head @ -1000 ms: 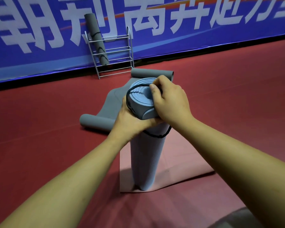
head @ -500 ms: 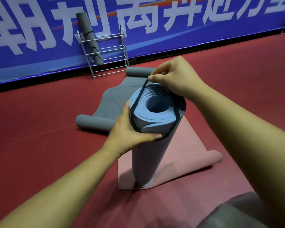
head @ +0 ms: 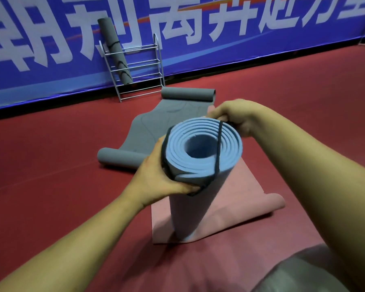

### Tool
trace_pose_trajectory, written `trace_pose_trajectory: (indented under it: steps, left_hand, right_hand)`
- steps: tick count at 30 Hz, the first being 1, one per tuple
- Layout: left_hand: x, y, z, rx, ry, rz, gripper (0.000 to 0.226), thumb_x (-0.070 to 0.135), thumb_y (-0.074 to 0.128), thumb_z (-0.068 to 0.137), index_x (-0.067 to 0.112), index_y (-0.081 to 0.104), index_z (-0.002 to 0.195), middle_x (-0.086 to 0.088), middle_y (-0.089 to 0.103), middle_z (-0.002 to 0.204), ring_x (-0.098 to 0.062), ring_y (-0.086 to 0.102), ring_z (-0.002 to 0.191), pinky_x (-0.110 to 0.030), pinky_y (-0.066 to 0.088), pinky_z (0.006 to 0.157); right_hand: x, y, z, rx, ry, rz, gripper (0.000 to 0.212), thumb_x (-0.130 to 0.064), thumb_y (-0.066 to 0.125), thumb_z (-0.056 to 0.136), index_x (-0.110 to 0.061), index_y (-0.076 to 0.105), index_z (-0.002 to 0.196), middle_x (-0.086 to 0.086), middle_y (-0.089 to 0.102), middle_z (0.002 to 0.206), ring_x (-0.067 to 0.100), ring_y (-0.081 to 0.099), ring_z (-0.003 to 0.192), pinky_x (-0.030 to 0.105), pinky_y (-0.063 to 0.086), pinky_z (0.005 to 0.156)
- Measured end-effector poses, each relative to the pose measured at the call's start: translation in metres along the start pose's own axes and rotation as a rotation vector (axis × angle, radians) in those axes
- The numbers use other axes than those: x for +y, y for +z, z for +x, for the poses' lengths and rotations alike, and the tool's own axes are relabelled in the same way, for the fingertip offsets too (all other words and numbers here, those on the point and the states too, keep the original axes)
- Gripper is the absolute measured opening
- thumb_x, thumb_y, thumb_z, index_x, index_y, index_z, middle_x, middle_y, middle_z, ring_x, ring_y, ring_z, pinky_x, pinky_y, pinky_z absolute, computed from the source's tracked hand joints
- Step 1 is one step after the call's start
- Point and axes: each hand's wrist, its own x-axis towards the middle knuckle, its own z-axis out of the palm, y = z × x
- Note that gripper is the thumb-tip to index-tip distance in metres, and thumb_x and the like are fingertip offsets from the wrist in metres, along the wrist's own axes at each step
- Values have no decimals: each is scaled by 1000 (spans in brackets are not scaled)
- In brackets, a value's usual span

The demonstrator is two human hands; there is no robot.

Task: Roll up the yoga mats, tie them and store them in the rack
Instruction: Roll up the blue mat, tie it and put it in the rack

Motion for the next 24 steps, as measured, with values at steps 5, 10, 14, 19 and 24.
trace_pose_trajectory:
  steps: [5,10,14,19,24]
  left_hand:
    - [-14,-24,12,56,-13,-71,111,35,92,42,35,33,136,37,55,126,10,49,124,-7,37,99]
    - [-22,-37,17,99,-33,-60,110,43,93,39,36,39,134,34,57,126,8,50,124,-9,39,98]
    - [-28,-45,19,129,-54,-87,111,46,93,41,31,41,138,18,57,135,-3,50,129,-19,40,105]
    - [-34,-49,19,137,-93,-101,122,42,94,44,13,35,147,4,55,140,-8,50,131,-27,41,108]
    - [-42,-63,22,236,-112,-137,114,36,87,46,10,37,145,3,54,140,-8,51,129,-31,41,110]
  right_hand:
    - [15,-16,8,-192,123,377,19,-7,64,78,-18,54,66,-11,23,38,7,28,38,16,36,69]
    - [29,-25,21,-432,223,766,27,15,73,66,-2,61,83,-6,32,45,1,30,39,19,45,40]
    - [43,-8,24,-316,190,557,22,-3,65,78,-15,48,74,-7,33,46,4,34,41,14,28,36]
    - [64,32,32,85,-53,183,19,-7,57,93,-15,57,77,1,55,68,17,54,63,23,48,55]
    - [45,32,13,240,-691,-270,36,-28,63,97,-35,54,130,-8,52,129,10,53,116,22,45,93]
